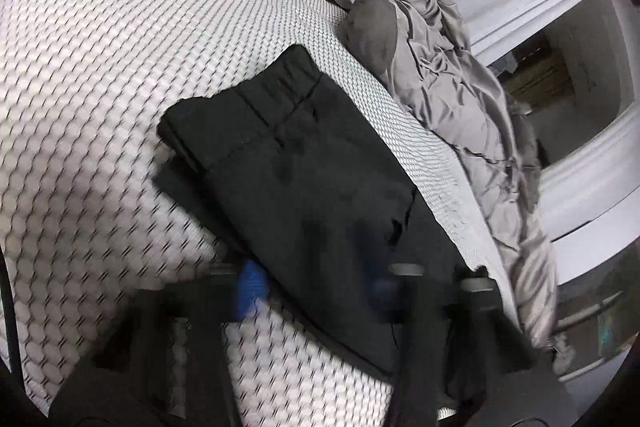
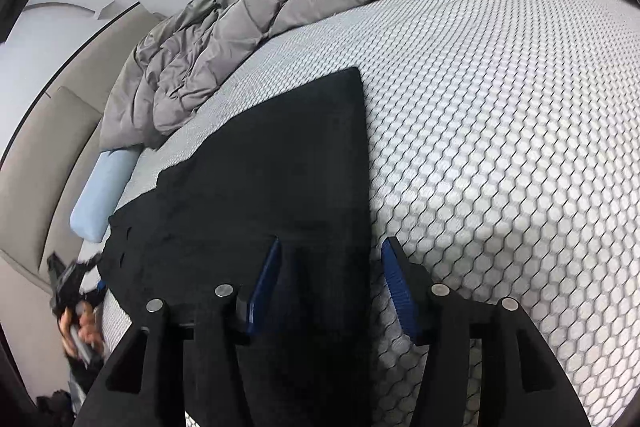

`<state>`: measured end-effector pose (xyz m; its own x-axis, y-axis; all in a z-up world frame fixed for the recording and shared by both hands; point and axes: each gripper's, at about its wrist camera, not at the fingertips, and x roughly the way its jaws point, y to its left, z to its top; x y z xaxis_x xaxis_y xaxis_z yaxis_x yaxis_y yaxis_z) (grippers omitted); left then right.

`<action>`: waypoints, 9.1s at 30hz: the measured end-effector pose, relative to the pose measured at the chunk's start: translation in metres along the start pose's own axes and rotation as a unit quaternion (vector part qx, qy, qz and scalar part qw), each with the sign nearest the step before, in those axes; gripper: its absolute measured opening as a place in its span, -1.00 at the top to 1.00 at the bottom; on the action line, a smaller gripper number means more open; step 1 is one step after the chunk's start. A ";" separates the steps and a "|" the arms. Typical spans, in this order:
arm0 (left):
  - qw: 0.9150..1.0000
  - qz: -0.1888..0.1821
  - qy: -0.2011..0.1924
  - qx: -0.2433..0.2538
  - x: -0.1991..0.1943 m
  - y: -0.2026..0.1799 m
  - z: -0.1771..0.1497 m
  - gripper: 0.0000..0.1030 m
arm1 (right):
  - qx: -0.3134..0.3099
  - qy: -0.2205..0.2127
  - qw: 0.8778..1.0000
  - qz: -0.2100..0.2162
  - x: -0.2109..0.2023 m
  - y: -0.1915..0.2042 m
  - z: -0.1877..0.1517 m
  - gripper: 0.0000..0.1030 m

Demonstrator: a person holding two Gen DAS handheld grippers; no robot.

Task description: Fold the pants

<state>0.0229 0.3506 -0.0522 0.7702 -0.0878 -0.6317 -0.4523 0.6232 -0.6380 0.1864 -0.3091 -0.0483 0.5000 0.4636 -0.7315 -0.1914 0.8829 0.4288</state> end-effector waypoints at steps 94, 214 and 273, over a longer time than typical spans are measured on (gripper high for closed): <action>0.915 -0.084 0.108 0.380 0.086 -0.243 -0.164 -0.36 | -0.020 0.071 0.985 0.158 -0.052 -0.018 -0.036 0.11; 0.830 -0.095 0.137 0.532 0.124 -0.289 -0.182 -0.19 | -0.341 -0.016 0.921 -0.188 0.035 0.090 -0.028 0.00; 0.921 -0.060 0.041 0.384 0.052 -0.187 -0.132 -0.20 | -0.130 -0.008 0.988 -0.089 -0.026 -0.020 -0.035 -0.53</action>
<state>0.0887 0.1265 -0.0239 0.7425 -0.2307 -0.6289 0.1088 0.9679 -0.2266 0.1479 -0.3363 -0.0560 0.5584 0.2999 -0.7734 -0.3079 0.9407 0.1425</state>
